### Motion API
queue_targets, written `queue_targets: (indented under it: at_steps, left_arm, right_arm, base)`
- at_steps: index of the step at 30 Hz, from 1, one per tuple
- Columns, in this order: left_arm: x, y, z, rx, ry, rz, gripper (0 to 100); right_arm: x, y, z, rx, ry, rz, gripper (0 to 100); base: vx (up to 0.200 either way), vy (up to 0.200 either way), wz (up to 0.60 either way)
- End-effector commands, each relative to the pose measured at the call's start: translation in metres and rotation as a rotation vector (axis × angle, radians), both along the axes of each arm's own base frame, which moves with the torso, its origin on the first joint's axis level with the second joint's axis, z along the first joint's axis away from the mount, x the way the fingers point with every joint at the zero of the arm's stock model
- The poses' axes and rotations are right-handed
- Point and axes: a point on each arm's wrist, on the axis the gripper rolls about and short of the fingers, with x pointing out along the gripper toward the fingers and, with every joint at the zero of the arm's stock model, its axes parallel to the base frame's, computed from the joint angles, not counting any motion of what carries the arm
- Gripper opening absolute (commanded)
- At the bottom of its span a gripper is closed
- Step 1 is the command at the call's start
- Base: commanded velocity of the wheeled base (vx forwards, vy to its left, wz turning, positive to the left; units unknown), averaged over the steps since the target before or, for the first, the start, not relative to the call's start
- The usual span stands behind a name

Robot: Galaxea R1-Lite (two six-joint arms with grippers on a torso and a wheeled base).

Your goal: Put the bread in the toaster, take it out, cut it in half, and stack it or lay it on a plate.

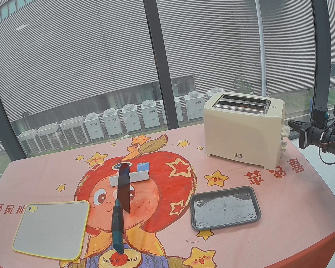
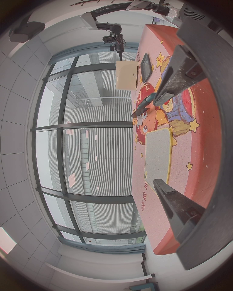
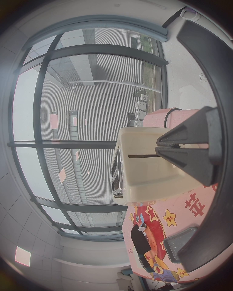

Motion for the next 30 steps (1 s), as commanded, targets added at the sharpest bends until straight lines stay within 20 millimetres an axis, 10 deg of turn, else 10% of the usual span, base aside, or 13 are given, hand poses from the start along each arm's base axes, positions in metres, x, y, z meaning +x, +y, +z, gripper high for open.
queue_targets:
  at_steps: [1, 30]
  left_arm:
    - [0.001, 0.000, -0.005, 0.000, 0.017, 0.000, 100]
    - [0.001, 0.000, -0.005, 0.000, 0.017, 0.000, 100]
  right_arm:
    - [-0.003, -0.002, 0.010, 0.004, -0.031, -0.004, 0]
    - [-0.020, 0.002, 0.047, 0.060, -0.139, 0.002, 0]
  base:
    - [0.000, 0.000, 0.00]
    - [0.000, 0.000, 0.00]
